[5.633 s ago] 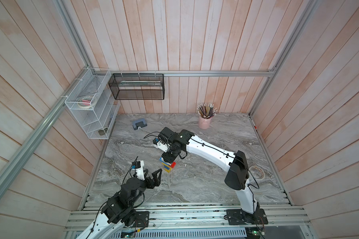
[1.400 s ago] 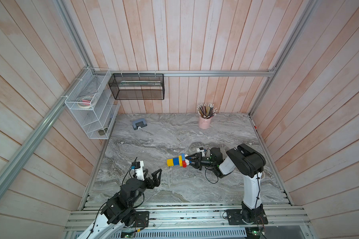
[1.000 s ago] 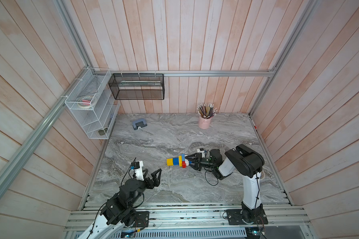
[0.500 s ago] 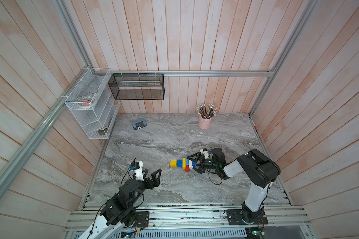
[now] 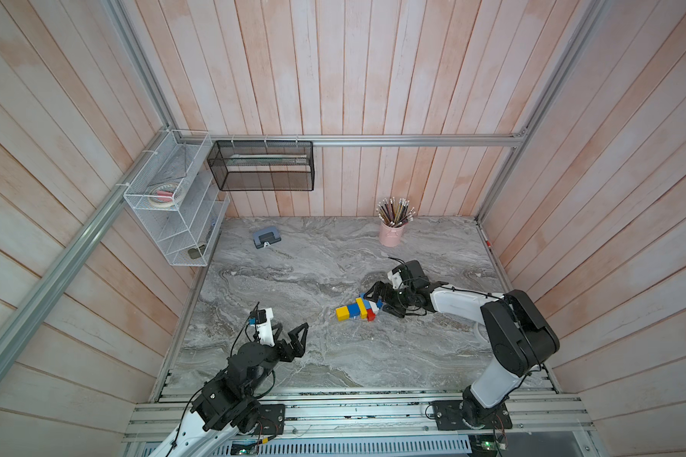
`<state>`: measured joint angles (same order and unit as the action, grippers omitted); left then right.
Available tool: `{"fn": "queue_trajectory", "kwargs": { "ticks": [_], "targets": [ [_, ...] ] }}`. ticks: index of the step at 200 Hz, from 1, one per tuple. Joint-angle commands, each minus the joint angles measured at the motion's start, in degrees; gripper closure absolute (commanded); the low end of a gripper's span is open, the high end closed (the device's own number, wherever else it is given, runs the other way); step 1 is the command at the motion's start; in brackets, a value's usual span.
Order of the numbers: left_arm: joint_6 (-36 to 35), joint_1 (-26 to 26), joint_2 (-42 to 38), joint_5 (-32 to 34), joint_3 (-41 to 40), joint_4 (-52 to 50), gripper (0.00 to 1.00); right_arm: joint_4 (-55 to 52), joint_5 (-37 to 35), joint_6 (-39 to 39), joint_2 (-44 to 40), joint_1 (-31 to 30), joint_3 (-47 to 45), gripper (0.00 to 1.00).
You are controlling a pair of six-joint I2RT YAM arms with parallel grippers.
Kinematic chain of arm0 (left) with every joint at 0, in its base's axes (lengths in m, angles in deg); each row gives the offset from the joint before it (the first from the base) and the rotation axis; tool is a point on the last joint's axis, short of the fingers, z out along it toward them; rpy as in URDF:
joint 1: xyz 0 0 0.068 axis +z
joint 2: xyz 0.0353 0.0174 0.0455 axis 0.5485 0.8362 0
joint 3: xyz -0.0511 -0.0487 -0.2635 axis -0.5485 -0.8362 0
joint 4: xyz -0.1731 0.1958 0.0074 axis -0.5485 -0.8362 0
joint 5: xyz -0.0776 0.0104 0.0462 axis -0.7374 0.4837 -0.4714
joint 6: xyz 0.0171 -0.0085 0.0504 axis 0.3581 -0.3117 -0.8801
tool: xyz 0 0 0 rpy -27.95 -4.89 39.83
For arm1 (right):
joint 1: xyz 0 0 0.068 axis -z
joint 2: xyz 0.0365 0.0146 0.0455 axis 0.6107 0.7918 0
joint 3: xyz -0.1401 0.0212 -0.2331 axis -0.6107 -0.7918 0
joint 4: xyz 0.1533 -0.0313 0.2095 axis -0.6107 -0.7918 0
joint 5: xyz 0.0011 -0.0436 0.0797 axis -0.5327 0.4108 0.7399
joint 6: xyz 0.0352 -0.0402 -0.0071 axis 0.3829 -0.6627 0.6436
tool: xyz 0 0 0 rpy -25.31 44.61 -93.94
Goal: Assemble a spoon with lego
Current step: Place the lego brick at the center of the board, then reset both arms
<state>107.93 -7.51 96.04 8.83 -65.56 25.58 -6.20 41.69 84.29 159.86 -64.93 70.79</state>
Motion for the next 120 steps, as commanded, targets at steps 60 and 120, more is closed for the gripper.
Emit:
{"fn": "queue_trajectory", "kwargs": {
  "ticks": [60, 120],
  "targets": [
    [-0.2, 1.0, 20.4, 4.0, 6.4, 6.7, 0.00, -14.7, -27.2, -12.5, -14.3, 1.0, -2.9, 0.02],
    [-14.1, 20.7, 32.8, 15.9, 6.9, 29.3, 0.00, 18.9, -49.0, -29.3, -34.0, 4.3, -20.2, 0.02]
  ]
}}
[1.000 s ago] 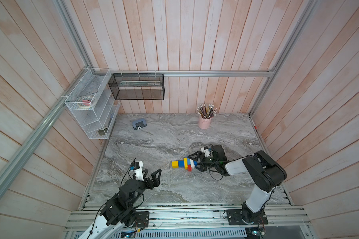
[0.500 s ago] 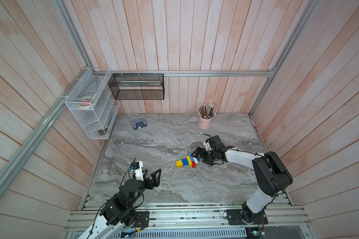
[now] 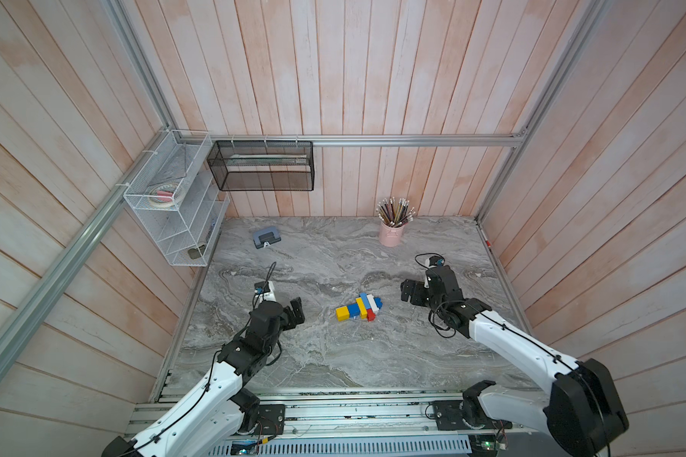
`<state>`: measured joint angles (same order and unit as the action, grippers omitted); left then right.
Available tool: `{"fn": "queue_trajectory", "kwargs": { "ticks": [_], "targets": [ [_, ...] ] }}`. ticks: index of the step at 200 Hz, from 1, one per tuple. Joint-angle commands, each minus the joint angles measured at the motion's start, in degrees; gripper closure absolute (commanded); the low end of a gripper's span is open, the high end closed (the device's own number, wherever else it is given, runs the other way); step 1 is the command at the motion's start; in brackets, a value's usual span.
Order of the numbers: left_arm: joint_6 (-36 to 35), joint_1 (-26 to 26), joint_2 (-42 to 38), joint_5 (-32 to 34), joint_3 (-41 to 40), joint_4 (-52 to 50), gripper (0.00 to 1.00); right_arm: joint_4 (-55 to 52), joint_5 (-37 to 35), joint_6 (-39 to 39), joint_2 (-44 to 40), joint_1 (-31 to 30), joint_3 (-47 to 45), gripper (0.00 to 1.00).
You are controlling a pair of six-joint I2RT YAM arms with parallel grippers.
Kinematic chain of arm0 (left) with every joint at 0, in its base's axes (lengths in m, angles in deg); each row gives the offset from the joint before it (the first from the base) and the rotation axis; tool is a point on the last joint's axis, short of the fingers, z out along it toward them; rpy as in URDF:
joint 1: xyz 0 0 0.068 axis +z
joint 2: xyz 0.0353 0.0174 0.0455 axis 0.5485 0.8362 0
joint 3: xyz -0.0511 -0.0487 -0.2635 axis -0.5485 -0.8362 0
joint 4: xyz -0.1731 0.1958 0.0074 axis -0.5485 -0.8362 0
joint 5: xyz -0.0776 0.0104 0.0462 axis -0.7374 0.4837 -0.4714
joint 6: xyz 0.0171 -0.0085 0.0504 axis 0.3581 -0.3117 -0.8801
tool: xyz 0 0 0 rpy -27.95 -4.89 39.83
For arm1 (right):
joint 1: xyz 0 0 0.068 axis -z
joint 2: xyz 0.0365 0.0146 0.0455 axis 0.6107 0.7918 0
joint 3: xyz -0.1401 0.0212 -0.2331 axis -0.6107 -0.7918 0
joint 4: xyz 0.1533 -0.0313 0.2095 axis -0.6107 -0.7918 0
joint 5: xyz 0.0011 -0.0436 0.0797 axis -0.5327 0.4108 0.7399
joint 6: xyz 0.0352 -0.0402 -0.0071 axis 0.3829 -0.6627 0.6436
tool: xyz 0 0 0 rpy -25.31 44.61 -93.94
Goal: Assemble a spoon with lego
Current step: Reset both arms
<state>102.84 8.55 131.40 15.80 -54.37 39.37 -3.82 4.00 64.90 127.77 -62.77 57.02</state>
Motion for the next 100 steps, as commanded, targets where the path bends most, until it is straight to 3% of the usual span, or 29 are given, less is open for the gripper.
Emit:
{"fn": "queue_trajectory", "kwargs": {
  "ticks": [1, 30, 51, 61, 66, 85, 100],
  "targets": [
    [-9.4, 4.9, -2.6, 9.3, -4.8, 16.5, 0.00, 17.4, -11.5, -10.4, -2.0, 2.2, -6.9, 0.02],
    [-22.2, 11.9, 1.6, 9.2, -17.7, 47.0, 0.00, 43.6, -13.7, -21.9, -1.6, 7.4, -19.3, 0.02],
    [-27.9, 16.3, 15.2, 6.6, -22.6, 68.6, 0.00, 51.4, -11.5, -23.6, 0.7, 13.8, -21.5, 0.02],
    [-29.6, 17.5, 23.5, 8.4, -22.8, 79.7, 0.00, 57.2, -8.9, -23.1, 3.1, 16.4, -23.6, 0.02],
    [-30.2, 17.7, 26.3, 5.6, -23.4, 84.7, 0.00, 60.7, -8.3, -23.1, 4.5, 17.4, -24.9, 0.02],
    [-29.4, 19.9, 38.2, 1.3, -20.5, 93.0, 0.00, 77.3, -11.7, -25.6, 13.0, 17.8, -28.6, 0.02],
    [-31.1, 21.1, 46.4, -7.2, -18.1, 96.4, 0.00, 81.6, -9.3, -31.7, 14.5, 16.4, -29.5, 0.02]
  ]
}}
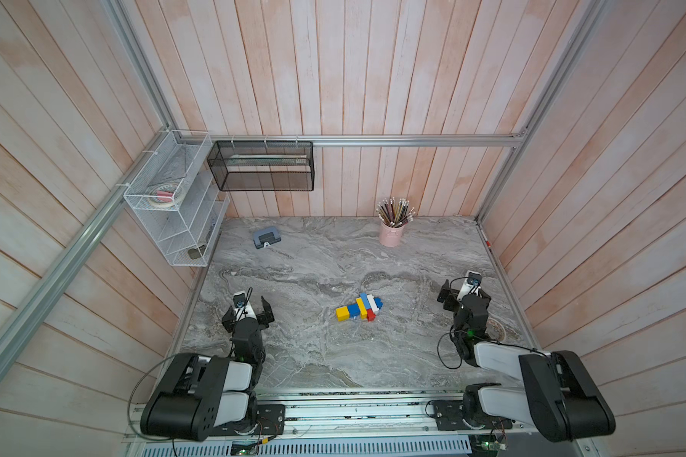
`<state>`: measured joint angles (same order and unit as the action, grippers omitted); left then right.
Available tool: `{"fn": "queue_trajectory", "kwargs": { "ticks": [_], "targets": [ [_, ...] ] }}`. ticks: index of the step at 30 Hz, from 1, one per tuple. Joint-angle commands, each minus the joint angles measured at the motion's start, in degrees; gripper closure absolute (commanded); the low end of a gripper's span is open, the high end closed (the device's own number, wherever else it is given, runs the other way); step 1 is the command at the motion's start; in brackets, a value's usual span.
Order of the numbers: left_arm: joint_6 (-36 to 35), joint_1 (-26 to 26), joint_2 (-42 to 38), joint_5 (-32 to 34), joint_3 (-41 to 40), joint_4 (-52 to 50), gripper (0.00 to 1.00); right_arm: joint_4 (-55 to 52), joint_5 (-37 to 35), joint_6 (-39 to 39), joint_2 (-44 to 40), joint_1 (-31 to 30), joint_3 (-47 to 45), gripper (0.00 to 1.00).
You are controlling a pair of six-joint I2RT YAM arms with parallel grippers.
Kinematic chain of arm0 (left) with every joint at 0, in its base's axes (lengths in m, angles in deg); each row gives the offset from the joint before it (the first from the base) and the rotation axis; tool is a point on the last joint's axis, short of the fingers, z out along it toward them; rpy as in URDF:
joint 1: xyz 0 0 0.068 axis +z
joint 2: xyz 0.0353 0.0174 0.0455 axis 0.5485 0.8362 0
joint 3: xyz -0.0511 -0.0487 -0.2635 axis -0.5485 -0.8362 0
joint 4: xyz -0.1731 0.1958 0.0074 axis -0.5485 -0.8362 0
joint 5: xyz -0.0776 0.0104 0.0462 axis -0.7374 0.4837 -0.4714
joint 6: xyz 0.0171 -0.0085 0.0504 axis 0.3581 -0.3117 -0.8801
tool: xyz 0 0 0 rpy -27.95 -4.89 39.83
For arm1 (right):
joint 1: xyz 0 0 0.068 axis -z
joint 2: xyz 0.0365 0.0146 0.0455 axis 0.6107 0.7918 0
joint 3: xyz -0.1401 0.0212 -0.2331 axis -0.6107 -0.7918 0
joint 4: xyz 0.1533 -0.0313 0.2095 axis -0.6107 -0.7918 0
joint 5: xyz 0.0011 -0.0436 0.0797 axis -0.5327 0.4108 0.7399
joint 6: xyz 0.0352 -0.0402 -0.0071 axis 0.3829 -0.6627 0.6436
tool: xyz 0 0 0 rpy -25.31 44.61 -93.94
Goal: Assemble a spoon with lego
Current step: Reset both arms
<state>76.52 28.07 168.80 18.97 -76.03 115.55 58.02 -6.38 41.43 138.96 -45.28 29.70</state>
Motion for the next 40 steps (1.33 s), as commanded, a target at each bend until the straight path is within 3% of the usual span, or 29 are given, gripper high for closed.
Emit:
{"fn": "queue_trajectory", "kwargs": {
  "ticks": [1, 2, 5, 8, 40],
  "targets": [
    [-4.9, 1.6, 9.3, -10.7, 3.6, 20.2, 0.00, 19.9, 1.1, -8.3, 3.5, -1.1, -2.1, 0.02],
    [-5.5, 1.4, 10.9, -9.7, 4.4, 21.5, 0.00, 20.6, 0.3, -7.8, 5.3, -1.0, -1.9, 0.02],
    [-1.7, 4.4, 7.0, -13.2, 7.7, 8.6, 0.00, 32.7, 2.0, -6.3, 12.6, 1.4, -3.5, 0.02],
    [-0.1, 6.9, 6.8, -17.5, 11.2, 1.8, 0.00, 19.8, 5.9, 0.1, 11.7, 6.4, 1.0, 0.02],
    [-0.1, 6.6, 7.3, -15.8, 12.1, 1.0, 0.00, 20.8, 6.0, 0.3, 12.7, 6.6, 1.1, 0.02]
  ]
}}
